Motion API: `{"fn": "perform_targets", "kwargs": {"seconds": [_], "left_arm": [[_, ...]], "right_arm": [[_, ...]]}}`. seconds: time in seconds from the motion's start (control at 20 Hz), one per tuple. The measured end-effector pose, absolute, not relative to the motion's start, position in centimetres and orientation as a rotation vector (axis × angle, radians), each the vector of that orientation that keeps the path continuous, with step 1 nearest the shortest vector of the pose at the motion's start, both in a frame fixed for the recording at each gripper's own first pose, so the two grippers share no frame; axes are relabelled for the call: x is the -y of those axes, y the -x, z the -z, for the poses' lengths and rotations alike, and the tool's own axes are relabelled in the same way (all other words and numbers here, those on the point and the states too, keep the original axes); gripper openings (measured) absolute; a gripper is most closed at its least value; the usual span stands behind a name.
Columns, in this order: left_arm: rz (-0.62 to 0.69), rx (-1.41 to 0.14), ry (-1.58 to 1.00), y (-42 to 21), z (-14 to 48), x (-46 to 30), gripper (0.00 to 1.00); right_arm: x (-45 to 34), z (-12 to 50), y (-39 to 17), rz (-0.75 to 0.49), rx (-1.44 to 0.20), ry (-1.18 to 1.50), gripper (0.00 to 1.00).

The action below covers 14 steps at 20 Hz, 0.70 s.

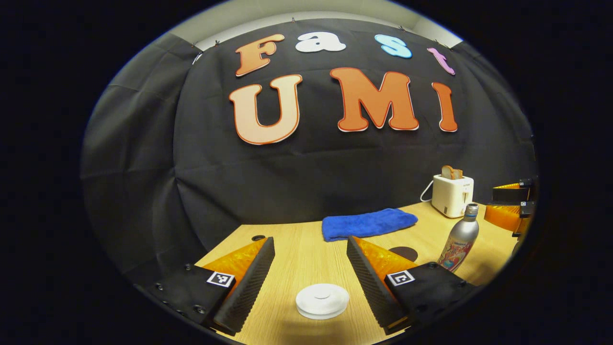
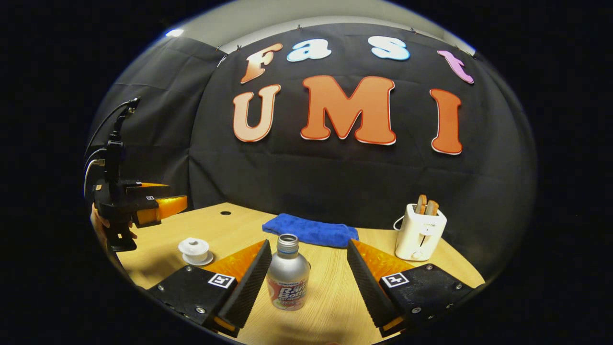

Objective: Open the teacup lid with one hand, grasp the water bottle and pour water into the teacup with the other hand; after pouring, place the water bottle on the coaster and then close the teacup lid.

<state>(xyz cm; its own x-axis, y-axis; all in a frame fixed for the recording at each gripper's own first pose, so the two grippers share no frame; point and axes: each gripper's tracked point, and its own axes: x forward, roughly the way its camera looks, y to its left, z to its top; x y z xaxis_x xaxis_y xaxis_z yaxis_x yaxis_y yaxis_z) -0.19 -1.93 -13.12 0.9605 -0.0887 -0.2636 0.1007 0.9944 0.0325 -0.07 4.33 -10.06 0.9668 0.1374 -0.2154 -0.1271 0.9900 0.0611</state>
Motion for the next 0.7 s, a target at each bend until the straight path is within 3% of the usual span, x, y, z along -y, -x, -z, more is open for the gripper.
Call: {"fn": "perform_targets", "kwargs": {"seconds": [0.35,0.5,0.55,0.65,0.7], "left_arm": [[0.145,-0.386,-0.046,0.4,19.0,3.1,1.0],[0.156,-0.44,-0.05,0.5,21.3,3.1,0.94],[0.157,-0.452,-0.049,0.4,22.0,3.0,0.96],[0.152,-0.495,-0.049,0.5,23.4,2.9,0.81],[0.154,-0.516,-0.051,0.5,24.1,2.9,0.8]], "right_arm": [[-6.1,14.9,0.3,-0.183,-0.312,-0.034,0.95],[-6.8,16.6,0.0,-0.199,-0.354,-0.034,0.96],[-7.0,17.2,-0.1,-0.205,-0.365,-0.036,0.96],[-7.2,18.1,-0.4,-0.211,-0.388,-0.04,0.95],[-7.4,18.6,-0.5,-0.213,-0.397,-0.041,0.95]]}}
